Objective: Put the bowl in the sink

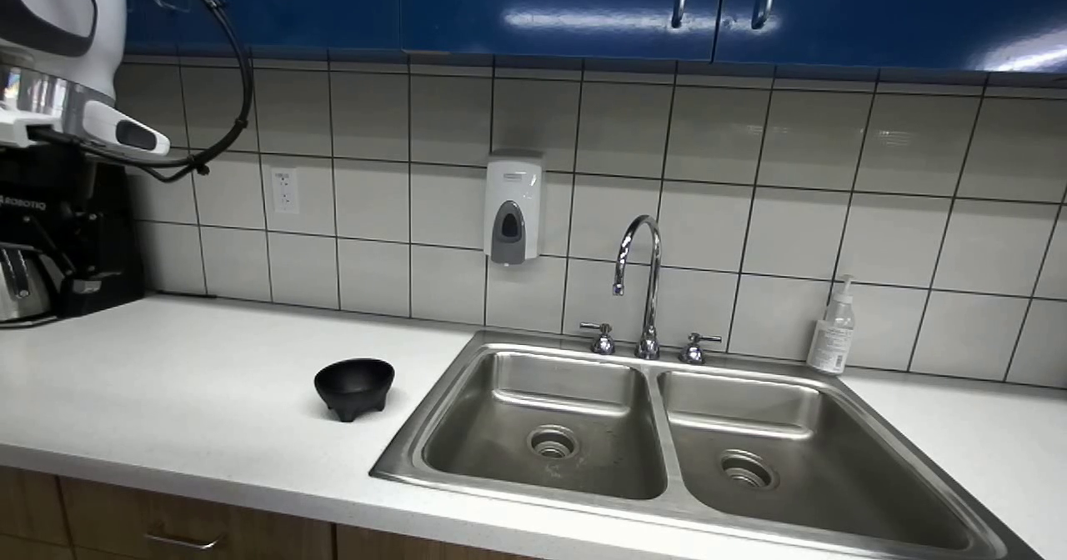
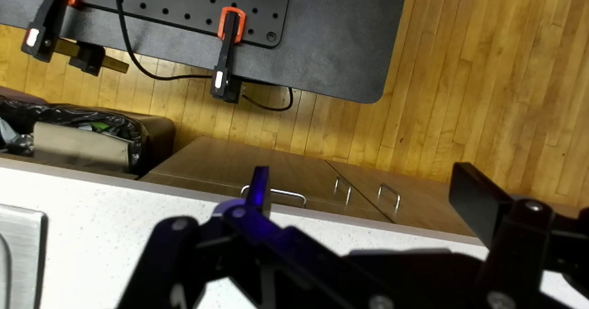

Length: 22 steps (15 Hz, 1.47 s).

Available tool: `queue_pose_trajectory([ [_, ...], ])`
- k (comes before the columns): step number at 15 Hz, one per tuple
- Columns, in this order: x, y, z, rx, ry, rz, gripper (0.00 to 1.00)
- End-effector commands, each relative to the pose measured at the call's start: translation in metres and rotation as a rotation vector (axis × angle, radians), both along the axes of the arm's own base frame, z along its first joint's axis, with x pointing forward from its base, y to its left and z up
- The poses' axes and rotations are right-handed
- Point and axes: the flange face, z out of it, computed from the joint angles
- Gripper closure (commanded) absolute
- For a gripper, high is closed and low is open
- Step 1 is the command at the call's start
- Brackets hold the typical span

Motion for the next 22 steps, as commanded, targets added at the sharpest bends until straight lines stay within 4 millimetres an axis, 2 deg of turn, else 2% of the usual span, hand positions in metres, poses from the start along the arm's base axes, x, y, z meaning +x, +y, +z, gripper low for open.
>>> queue_pose_trajectory([
  [1, 0.007, 0.001, -0.008, -0.082, -0.108, 0.010, 0.00],
  [9, 0.029, 0.001, -0.042, -0.114, -0.258, 0.014, 0.00],
  [14, 0.048, -0.013, -0.061, -0.114, -0.311, -0.049, 0.00],
  [22, 0.078, -0.038, -0.078, -0.111, -0.359, -0.103, 0.00],
])
